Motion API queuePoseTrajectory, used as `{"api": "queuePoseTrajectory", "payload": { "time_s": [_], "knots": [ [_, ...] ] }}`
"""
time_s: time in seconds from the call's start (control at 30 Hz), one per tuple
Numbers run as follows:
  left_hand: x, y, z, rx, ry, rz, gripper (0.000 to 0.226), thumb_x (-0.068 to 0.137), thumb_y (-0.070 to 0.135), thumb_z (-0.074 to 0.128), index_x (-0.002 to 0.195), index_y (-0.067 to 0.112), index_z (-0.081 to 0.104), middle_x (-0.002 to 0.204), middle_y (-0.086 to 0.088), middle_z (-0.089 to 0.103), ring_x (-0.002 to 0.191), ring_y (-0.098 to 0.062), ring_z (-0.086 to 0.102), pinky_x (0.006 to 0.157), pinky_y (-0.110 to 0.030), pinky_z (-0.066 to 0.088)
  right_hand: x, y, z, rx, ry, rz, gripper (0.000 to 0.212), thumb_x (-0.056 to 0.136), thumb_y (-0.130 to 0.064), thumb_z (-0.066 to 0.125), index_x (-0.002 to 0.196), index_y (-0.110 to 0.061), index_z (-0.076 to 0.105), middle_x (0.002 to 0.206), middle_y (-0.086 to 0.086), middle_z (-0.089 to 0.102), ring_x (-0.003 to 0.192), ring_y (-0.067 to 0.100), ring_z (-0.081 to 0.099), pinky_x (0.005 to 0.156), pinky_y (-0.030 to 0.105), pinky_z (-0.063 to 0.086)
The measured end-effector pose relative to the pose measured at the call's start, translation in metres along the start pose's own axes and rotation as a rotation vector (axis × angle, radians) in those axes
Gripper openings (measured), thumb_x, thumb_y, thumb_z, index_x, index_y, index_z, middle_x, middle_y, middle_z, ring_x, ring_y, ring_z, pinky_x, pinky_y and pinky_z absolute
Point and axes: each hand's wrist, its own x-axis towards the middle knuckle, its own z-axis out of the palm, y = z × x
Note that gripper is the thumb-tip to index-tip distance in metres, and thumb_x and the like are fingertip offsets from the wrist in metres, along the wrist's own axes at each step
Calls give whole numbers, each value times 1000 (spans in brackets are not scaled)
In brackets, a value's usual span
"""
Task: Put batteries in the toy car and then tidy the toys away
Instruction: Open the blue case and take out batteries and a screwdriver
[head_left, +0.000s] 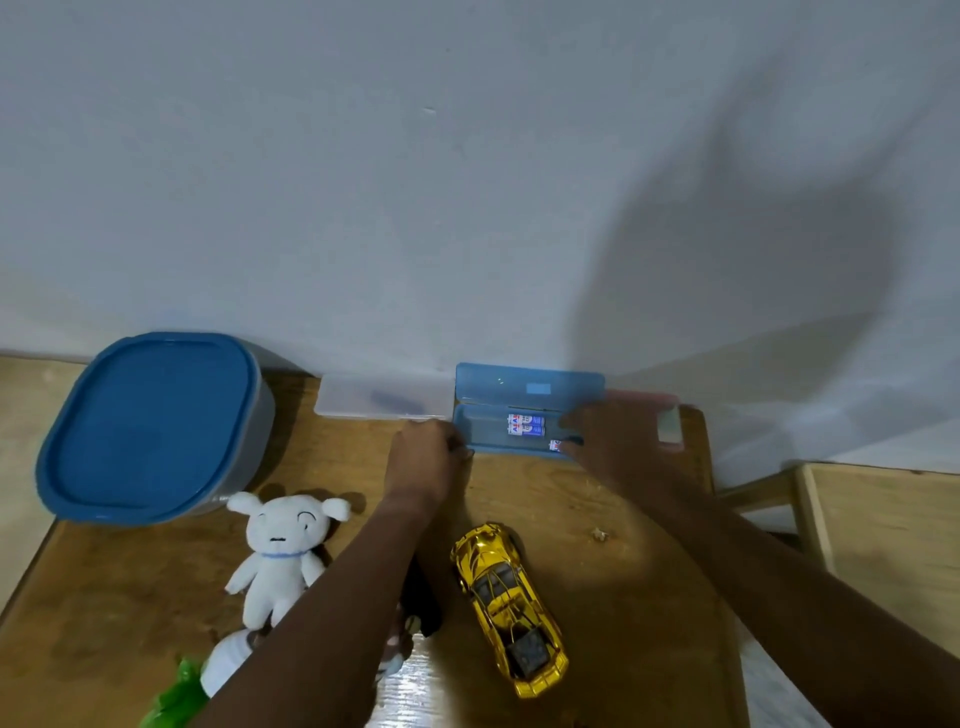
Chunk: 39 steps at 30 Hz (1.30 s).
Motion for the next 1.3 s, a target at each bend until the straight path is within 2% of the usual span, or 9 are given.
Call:
{"api": "queuePoseTrajectory", "payload": {
  "time_s": [0.07, 0.2, 0.33, 0.47, 0.57, 0.77, 0.93, 1.13, 1.3],
  "knots": [
    [0, -1, 1, 12, 10, 1, 16, 87, 29, 74, 98, 20, 80, 97, -6, 78, 92, -22, 70, 85, -34, 56, 4, -1, -6, -46, -65, -18, 29, 97, -42, 52, 123, -34, 62, 127, -7, 63, 119, 18, 56, 94, 36, 42],
    [0, -1, 1, -6, 18, -9, 18, 87, 31, 74, 103, 22, 79, 101, -7, 78, 96, -24, 70, 86, -33, 54, 9, -7, -13, -61, -106, -90, 30, 98, -14, 50, 123, -25, 64, 125, -1, 63, 118, 21, 59, 74, 31, 31],
    [-2, -4, 2, -19, 25, 30, 18, 89, 33, 73, 101, 21, 78, 98, -5, 78, 93, -22, 70, 83, -32, 53, 14, 1, -3, 276, -45, -117, 30, 93, -18, 58, 121, -23, 68, 123, -3, 66, 117, 20, 57, 88, 28, 37],
    [-4, -9, 2, -79, 11, 62, 18, 90, 35, 72, 99, 20, 77, 94, -3, 78, 87, -19, 71, 81, -33, 56, 25, -15, 0, 370, 66, -240, 18, 89, -16, 62, 103, -17, 73, 100, 4, 68, 95, 25, 62, 79, 35, 45],
    [-4, -10, 0, -141, -12, 60, 20, 89, 34, 74, 102, 19, 77, 95, -2, 77, 87, -15, 70, 81, -33, 57, 32, -27, 8, 302, 71, -313, 13, 86, -11, 62, 91, -15, 73, 92, 2, 68, 89, 22, 62, 72, 34, 47],
    [-3, -12, 0, -151, -29, 20, 23, 86, 42, 75, 100, 24, 80, 92, 0, 78, 87, -16, 70, 83, -36, 57, 34, -33, 24, 86, 38, -312, 19, 81, -3, 63, 92, -16, 71, 88, 3, 68, 82, 23, 66, 67, 34, 52],
    [-5, -10, -1, -159, -34, 29, 22, 87, 41, 74, 101, 25, 80, 96, 1, 79, 90, -14, 70, 84, -34, 58, 42, -34, 11, 39, -43, -326, 17, 84, -3, 53, 84, -13, 66, 86, 8, 66, 82, 27, 66, 62, 31, 43],
    [-3, -9, -1, -146, -33, 9, 24, 85, 43, 75, 101, 25, 80, 96, -1, 79, 91, -17, 71, 84, -36, 58, 44, -34, 1, -6, -112, -297, 13, 81, -6, 61, 75, -18, 60, 81, 11, 65, 83, 32, 67, 59, 29, 34],
    [-3, -8, 1, -149, -27, 1, 23, 86, 41, 76, 102, 26, 80, 97, 0, 79, 92, -15, 71, 85, -35, 58, 37, -32, 0, 52, -94, -292, 16, 86, -6, 59, 97, -11, 69, 96, 11, 67, 95, 31, 65, 63, 31, 40]
  ]
}}
